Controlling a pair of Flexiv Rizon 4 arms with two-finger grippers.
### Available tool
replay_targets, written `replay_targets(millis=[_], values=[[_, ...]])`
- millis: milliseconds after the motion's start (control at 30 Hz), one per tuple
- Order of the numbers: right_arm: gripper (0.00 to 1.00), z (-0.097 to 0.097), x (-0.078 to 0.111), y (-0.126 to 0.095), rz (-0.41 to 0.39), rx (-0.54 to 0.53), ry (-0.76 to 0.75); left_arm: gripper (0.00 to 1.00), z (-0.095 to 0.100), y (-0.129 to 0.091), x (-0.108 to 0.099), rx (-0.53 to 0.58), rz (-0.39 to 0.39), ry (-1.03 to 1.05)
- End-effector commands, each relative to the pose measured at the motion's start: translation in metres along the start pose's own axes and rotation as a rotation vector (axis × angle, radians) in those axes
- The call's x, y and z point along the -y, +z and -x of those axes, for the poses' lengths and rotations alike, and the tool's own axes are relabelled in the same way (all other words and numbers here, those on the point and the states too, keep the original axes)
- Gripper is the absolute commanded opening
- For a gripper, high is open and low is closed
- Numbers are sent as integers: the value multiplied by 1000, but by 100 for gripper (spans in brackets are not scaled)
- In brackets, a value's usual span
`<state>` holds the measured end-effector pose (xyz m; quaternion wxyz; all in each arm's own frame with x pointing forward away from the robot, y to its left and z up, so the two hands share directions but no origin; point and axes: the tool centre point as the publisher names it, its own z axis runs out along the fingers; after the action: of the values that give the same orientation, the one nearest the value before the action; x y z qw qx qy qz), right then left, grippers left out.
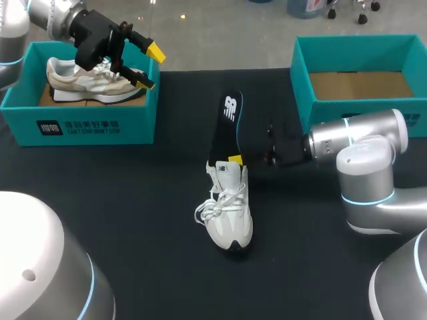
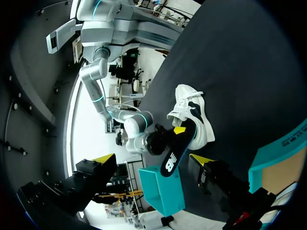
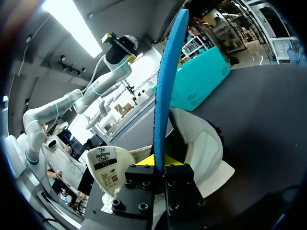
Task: Take the shoe out of the shoebox, open the shoe tongue, remove and reinsert the insole, then place the shoe into the shoebox
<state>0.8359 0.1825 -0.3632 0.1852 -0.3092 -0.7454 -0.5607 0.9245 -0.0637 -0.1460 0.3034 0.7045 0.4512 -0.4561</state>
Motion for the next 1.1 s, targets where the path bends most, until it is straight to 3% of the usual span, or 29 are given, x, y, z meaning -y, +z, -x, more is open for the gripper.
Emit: replay_targets(millis=[33, 67, 100, 133, 167, 600, 867, 967, 1033, 1067, 1100], values=[[0, -1, 9, 4, 5, 6, 5, 100, 0, -1, 0, -4, -2, 1], [4, -2, 8, 4, 5, 6, 4, 100, 0, -1, 0, -4, -2, 1], [22, -2, 7, 4, 6, 6, 2, 100, 0, -1, 0, -4, -2, 1], [34, -2, 6, 4, 6, 7, -1, 100, 0, -1, 0, -4, -2, 1], [38, -3, 3, 3, 9, 12, -11, 100, 0, -1, 0, -4, -2, 1], [43, -7, -34, -7, 8, 8, -91, 100, 0, -1, 0, -4, -2, 1], [39, 0, -50, -4, -35, -21, -103, 100, 0, -1, 0, -4, -2, 1], [30, 3, -50, 1, -71, -49, -82, 100, 0, -1, 0, -4, -2, 1], [16, 4, -49, 2, -85, -62, -70, 100, 0, -1, 0, -4, -2, 1], [4, 5, -49, 3, -93, -67, -66, 100, 0, -1, 0, -4, -2, 1], [0, 5, -48, 3, -102, -69, -63, 100, 0, -1, 0, -4, -2, 1]])
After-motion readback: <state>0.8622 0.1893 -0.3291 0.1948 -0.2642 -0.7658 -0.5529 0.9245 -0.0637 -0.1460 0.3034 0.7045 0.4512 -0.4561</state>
